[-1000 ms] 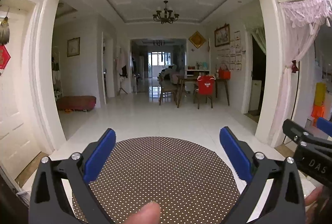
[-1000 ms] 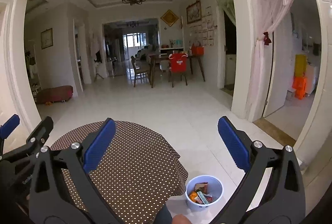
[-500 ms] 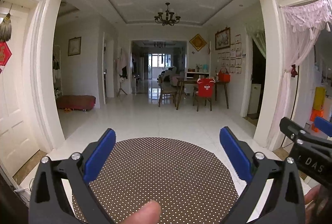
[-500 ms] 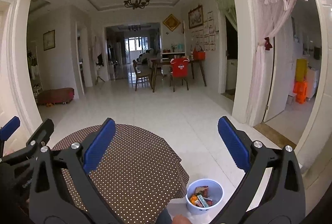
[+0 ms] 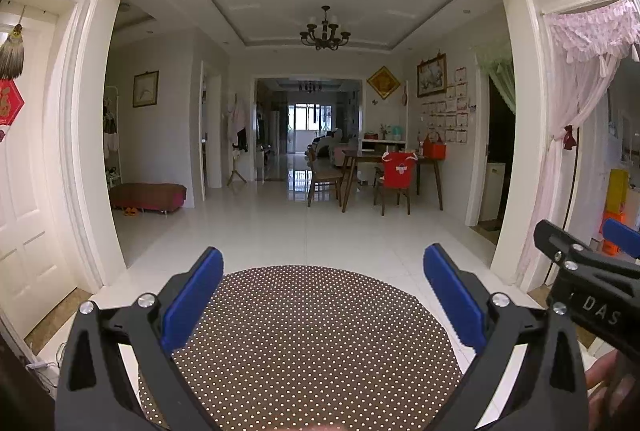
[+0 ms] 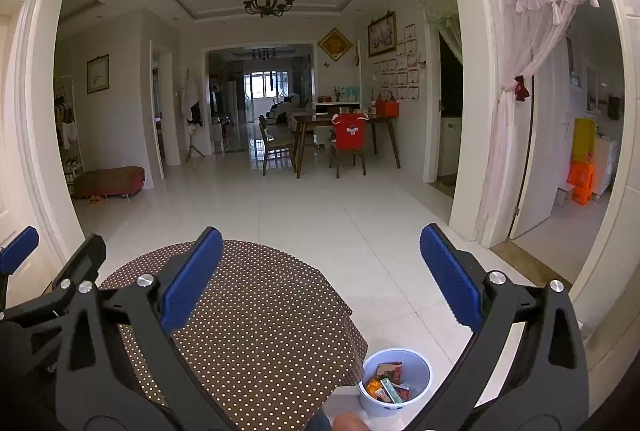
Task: Collect trash
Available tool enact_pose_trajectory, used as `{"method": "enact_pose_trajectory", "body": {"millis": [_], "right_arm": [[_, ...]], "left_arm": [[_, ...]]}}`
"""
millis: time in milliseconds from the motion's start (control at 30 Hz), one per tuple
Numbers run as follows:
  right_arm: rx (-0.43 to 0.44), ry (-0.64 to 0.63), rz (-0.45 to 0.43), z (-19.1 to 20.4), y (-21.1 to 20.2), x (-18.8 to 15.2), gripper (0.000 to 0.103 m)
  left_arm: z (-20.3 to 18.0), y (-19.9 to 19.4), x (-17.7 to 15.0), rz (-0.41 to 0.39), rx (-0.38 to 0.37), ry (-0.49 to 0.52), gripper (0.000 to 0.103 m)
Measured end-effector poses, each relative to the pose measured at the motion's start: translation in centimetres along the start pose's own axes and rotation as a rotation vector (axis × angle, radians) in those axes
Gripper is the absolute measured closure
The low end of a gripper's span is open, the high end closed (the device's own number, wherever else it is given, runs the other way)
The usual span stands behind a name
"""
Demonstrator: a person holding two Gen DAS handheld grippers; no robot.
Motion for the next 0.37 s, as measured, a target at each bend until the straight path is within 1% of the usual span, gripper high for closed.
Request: {"method": "enact_pose_trajectory", "body": {"millis": [233, 367], "right_arm": [[0.007, 0.000, 0.002, 0.2, 0.5, 0.5, 0.006], [0.011, -0.001, 0.004, 0.3, 0.9, 0.5, 0.006]], "left_arm": [[0.3, 1.3, -1.0, 0.036, -0.001, -0.036, 0.005], [0.6, 1.7, -1.1, 0.040, 0.006, -0.041, 0.005]]}}
Point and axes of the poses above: each gripper's, at about its wrist camera, not at the fingertips, and y roughly the way its jaws point, z to its left, x to its top, the point moved 8 cm from there along y, roughly the way its jaws point, and after that the axes turned 3 degrees about z, right-handed, at the moved point
